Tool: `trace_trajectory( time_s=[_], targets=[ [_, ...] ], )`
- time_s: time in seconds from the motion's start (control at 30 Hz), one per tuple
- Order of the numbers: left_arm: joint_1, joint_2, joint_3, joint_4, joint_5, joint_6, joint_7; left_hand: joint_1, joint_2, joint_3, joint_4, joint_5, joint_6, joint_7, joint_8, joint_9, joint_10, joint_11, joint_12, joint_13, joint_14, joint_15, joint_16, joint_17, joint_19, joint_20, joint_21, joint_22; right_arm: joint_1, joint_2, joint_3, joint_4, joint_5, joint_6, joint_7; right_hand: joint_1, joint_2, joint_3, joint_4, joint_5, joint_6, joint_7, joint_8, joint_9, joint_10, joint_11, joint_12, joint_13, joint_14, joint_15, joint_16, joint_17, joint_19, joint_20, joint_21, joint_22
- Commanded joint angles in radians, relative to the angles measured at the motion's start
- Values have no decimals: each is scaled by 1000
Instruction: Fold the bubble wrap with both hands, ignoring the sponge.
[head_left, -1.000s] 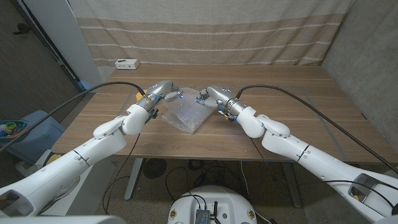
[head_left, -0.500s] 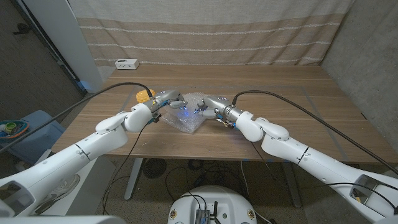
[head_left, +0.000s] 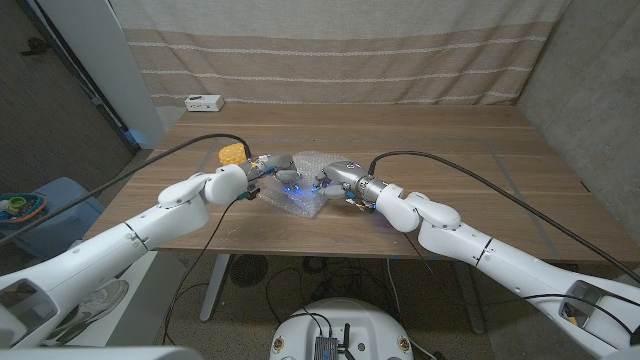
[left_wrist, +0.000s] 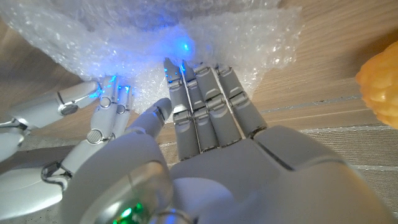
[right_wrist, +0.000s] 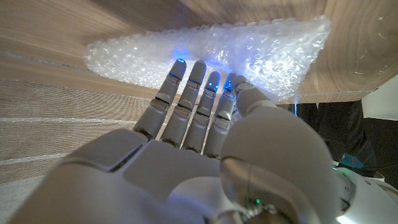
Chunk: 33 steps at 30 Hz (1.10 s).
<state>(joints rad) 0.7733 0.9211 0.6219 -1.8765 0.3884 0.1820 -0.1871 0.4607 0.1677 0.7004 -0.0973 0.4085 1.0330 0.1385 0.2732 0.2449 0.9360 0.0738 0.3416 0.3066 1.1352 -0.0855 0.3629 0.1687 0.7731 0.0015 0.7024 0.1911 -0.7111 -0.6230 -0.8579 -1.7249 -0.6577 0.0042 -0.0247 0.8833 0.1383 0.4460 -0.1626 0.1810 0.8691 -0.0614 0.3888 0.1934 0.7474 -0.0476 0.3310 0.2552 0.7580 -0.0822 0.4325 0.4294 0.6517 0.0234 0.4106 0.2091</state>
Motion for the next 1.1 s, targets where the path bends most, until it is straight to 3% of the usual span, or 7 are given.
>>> trace_trajectory(
  time_s=[0.03,0.27,0.47,0.53,0.67,0.8,1.1],
  targets=[
    [87,10,-69,-23,-14,-22,193,-31,2,38,-5,-15,-82,-22,-54,-12,-86,-7,-74,-24,-171,41,-113,9,-133,57,-47,-2,-28,4,14,-26,-56,-37,-85,12,0,9,3,1,-26,-4,-13,4,-35,-4,-18,-1,-31,-84,-17,2,-9,-4,8,3],
    [175,-12,-128,-14,2,-113,430,-45,0,36,-7,-36,-175,-47,-86,-16,-172,-13,-115,-19,-324,57,-167,22,-241,99,-85,0,-84,2,53,-74,-104,-63,-246,14,-3,12,4,0,-58,-14,-32,3,-66,-10,-40,-6,-68,-96,-44,-7,-17,-14,13,2],
    [205,-1,-166,-12,-64,-201,440,-32,3,9,-35,-57,-189,-67,-76,-21,-224,-21,-130,-16,-477,73,-177,43,-347,130,-123,3,-114,-16,89,-172,-35,-106,-150,19,-2,11,4,-1,-65,-22,-38,3,-54,-9,-39,-8,-70,-92,-42,1,-18,-15,18,2],
    [210,6,-171,-15,-70,-211,429,-17,7,0,-49,-62,-155,-60,-63,-23,-180,-21,-108,-12,-438,61,-145,50,-310,113,-108,4,-120,-18,91,-193,-19,-115,-122,20,-4,11,2,-1,-71,-23,-42,3,-54,-10,-39,-8,-71,-92,-42,2,-18,-14,19,2],
    [230,20,-184,-31,-65,-210,425,6,29,-15,-39,-70,-67,-17,-25,-6,-87,-17,-61,13,-328,70,-55,100,-229,81,-70,6,-130,-22,78,-221,-28,-126,-90,46,10,17,-6,3,-63,-22,-42,3,-38,-11,-36,-7,-40,-94,-20,18,-12,-20,28,3],
    [260,50,-203,-69,-36,-177,421,39,31,-9,-33,-64,-4,-6,11,28,-10,-12,-15,51,-248,62,30,168,-143,63,-28,4,-135,-18,66,-233,-28,-142,-54,64,15,20,-8,2,-73,-31,-50,4,-51,-15,-43,-6,-71,-102,-28,27,-27,-23,29,4],
    [276,109,-192,-127,125,-8,365,49,7,13,-45,-41,44,4,37,58,38,-23,23,86,-206,47,53,184,-106,52,-7,0,-150,5,43,-222,-24,-151,-47,67,16,18,-4,0,-69,-27,-50,4,-48,-14,-42,-4,-73,-98,-28,29,-34,-18,30,4]
  ],
)
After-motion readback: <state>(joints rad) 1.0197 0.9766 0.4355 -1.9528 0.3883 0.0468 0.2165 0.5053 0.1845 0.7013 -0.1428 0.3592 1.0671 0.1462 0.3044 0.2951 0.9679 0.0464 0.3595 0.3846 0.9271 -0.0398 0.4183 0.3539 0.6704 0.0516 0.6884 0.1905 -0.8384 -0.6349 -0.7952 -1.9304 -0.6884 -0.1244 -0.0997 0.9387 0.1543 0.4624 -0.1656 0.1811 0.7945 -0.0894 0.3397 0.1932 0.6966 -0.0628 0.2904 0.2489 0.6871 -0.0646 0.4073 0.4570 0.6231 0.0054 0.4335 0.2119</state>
